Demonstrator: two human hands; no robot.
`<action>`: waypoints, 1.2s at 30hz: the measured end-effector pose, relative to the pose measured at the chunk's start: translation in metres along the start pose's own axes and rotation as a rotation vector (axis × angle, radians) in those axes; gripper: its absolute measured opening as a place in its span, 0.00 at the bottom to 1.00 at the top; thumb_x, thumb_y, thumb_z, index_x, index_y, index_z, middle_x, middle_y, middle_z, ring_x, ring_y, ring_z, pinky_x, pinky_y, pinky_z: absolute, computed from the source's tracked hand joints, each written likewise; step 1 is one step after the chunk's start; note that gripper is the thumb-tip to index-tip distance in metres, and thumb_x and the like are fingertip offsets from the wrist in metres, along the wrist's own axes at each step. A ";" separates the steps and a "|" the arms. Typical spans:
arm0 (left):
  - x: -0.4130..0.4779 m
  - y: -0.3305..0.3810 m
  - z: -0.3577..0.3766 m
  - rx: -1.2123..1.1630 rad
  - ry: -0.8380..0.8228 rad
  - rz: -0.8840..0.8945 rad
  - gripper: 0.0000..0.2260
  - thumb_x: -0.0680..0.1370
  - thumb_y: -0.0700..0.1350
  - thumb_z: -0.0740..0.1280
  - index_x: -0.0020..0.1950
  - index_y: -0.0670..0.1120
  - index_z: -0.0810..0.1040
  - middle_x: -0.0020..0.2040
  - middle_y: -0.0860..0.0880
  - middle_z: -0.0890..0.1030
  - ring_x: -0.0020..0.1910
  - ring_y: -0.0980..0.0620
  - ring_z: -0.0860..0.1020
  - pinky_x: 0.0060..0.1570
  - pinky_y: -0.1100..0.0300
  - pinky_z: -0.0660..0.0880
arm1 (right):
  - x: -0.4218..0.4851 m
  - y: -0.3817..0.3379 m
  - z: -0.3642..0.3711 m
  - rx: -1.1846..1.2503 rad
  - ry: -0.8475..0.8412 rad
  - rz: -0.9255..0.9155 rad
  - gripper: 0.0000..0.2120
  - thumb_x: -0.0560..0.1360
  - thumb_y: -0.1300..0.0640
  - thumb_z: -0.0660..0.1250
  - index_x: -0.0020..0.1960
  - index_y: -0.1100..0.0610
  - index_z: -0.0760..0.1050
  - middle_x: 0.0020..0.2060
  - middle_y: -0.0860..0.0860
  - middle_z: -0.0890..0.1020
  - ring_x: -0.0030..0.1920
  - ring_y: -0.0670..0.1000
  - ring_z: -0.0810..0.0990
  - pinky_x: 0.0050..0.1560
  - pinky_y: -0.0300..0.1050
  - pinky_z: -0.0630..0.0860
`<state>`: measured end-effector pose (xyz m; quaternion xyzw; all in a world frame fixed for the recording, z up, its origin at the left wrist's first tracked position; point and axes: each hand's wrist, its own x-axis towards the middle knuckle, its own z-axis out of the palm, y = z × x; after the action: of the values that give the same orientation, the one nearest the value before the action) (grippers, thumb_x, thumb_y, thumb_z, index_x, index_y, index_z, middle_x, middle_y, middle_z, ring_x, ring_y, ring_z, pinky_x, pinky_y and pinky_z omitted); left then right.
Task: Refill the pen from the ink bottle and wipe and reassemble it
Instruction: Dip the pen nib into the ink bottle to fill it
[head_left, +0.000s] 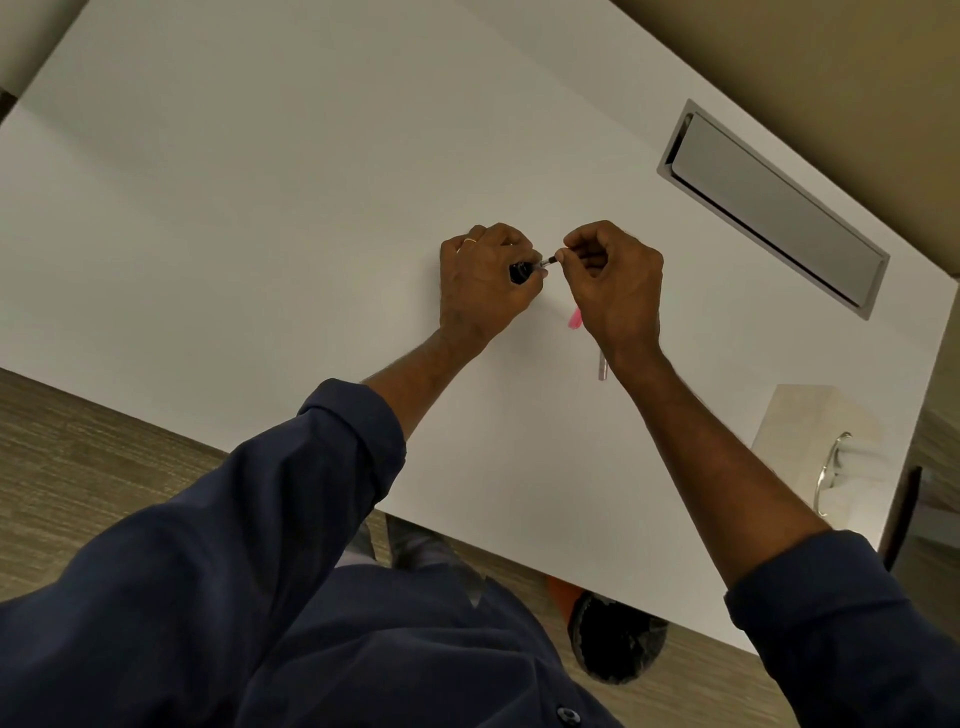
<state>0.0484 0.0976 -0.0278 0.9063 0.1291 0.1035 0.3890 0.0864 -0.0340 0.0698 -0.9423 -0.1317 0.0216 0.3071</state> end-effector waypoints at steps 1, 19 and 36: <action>0.000 0.001 0.000 -0.006 0.003 -0.004 0.09 0.74 0.59 0.69 0.47 0.56 0.85 0.49 0.58 0.83 0.49 0.56 0.78 0.54 0.54 0.69 | 0.000 0.000 0.000 0.005 0.000 0.003 0.06 0.77 0.57 0.73 0.52 0.59 0.82 0.44 0.49 0.86 0.41 0.44 0.83 0.47 0.32 0.80; 0.000 0.001 0.001 -0.039 0.000 -0.013 0.09 0.74 0.56 0.70 0.47 0.54 0.86 0.49 0.57 0.83 0.49 0.55 0.78 0.58 0.53 0.69 | 0.001 0.004 -0.002 0.000 -0.038 -0.010 0.07 0.77 0.63 0.71 0.55 0.59 0.80 0.48 0.48 0.85 0.45 0.44 0.83 0.53 0.37 0.82; 0.000 0.007 0.003 -0.058 0.012 -0.068 0.07 0.72 0.56 0.72 0.46 0.56 0.87 0.50 0.58 0.83 0.50 0.56 0.79 0.57 0.55 0.67 | 0.008 0.001 0.001 -0.147 0.006 0.088 0.12 0.78 0.49 0.71 0.47 0.58 0.83 0.39 0.48 0.85 0.37 0.44 0.80 0.44 0.37 0.77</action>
<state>0.0504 0.0910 -0.0242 0.8891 0.1593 0.0994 0.4175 0.0937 -0.0319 0.0685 -0.9672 -0.0907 0.0226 0.2364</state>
